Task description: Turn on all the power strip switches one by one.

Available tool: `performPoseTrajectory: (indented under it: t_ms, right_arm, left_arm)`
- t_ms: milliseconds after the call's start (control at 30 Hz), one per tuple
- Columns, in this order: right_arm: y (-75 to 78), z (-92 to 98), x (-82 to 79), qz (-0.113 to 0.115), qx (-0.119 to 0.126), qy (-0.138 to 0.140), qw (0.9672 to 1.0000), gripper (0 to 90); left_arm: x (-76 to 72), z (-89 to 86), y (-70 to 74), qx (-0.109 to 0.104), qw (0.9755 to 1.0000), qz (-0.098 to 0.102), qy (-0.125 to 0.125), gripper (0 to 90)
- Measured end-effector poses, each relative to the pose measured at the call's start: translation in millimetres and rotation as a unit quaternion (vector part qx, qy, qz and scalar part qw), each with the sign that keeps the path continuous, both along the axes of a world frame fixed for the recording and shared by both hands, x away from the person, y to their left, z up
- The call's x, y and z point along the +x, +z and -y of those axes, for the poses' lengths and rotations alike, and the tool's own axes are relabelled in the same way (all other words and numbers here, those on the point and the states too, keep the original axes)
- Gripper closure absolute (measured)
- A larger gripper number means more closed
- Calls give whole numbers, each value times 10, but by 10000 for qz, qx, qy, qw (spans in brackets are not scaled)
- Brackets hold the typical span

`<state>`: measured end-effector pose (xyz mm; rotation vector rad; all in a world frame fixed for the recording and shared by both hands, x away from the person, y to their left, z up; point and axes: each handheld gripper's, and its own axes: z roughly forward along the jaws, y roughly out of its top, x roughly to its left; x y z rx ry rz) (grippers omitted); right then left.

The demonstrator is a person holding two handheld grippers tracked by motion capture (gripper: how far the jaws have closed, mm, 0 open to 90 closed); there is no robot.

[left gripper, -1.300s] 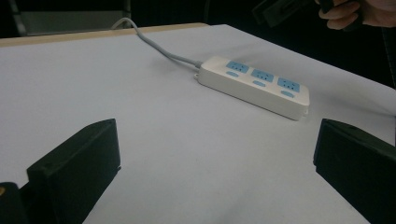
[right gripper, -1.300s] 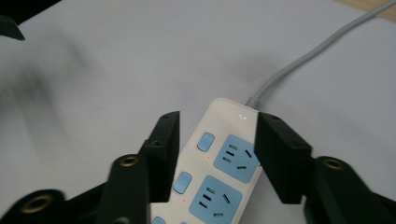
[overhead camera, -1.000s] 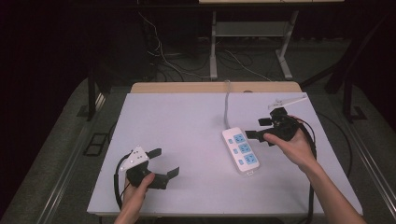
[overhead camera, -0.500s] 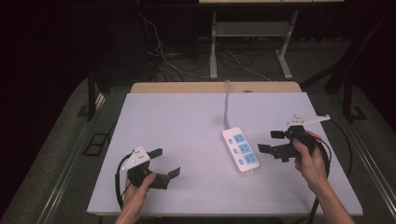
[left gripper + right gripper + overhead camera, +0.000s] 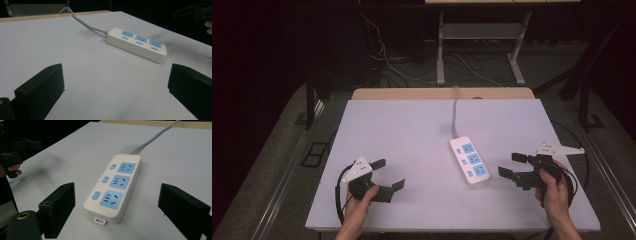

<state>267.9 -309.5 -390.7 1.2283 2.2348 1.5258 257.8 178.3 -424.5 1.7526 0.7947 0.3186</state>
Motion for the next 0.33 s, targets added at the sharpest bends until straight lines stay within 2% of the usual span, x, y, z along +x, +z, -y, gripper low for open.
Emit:
performPoseTrajectory:
  t_ms: [133,333]
  right_arm:
    - [-36,57,-85,79,-24,-139,9999,141]
    - [-95,143,-182,155,96,-351,9992,141]
  left_arm:
    - [0,-8,-1,-4,10000,-10,20,0]
    - [5,-9,-3,3,10000,-7,4,0]
